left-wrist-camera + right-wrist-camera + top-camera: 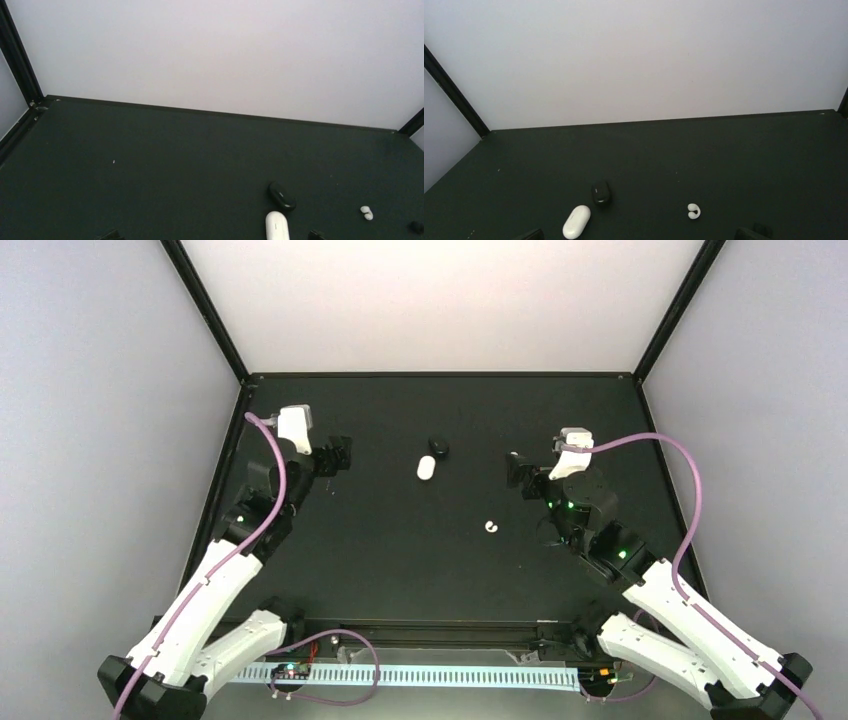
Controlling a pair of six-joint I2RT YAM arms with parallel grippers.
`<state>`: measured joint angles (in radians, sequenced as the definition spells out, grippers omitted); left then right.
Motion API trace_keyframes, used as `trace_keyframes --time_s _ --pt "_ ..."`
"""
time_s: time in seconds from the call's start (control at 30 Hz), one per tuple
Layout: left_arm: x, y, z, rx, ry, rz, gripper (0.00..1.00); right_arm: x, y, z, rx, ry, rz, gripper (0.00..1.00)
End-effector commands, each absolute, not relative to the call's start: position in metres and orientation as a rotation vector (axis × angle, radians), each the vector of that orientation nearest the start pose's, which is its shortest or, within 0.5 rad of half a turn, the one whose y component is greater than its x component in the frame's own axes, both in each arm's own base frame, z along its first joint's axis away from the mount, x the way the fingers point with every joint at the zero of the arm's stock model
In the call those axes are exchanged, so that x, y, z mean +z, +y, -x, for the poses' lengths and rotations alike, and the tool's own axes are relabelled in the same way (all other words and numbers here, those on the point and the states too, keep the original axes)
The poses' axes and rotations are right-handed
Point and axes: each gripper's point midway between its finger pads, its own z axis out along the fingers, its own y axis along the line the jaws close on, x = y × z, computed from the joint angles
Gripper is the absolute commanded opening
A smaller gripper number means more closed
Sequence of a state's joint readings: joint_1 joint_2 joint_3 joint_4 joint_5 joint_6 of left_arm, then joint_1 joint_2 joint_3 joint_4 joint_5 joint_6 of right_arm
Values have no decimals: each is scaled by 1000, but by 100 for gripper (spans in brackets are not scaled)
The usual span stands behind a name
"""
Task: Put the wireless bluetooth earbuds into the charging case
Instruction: Pick up the charging case at the center of the board.
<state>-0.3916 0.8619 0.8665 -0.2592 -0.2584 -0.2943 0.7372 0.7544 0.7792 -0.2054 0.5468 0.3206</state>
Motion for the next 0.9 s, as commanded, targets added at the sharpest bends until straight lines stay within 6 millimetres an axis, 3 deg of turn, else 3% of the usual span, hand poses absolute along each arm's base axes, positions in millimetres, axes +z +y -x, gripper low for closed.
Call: trace_keyframes --time_s 0.0,0.27,0.47,0.67,0.77,0.8,0.87 --pt "319 -79 -310 -280 1805 127 99 321 133 -272 369 1736 -41 100" --pt "316 -68 -306 -255 1800 183 99 327 153 -276 473 1740 -13 100" --pt "307 -68 -306 -247 1810 179 99 315 192 -295 601 1808 -2 100" --pt "290 -79 -312 -279 1868 152 99 274 233 -322 653 1936 9 100" --pt "284 -83 -314 -287 1901 142 99 244 248 -340 616 2024 -1 99" --pt "284 -85 -315 -292 1903 139 99 226 254 -348 586 2080 -7 99" --pt "286 -86 -314 -306 1899 134 99 211 261 -360 548 2119 -29 98"
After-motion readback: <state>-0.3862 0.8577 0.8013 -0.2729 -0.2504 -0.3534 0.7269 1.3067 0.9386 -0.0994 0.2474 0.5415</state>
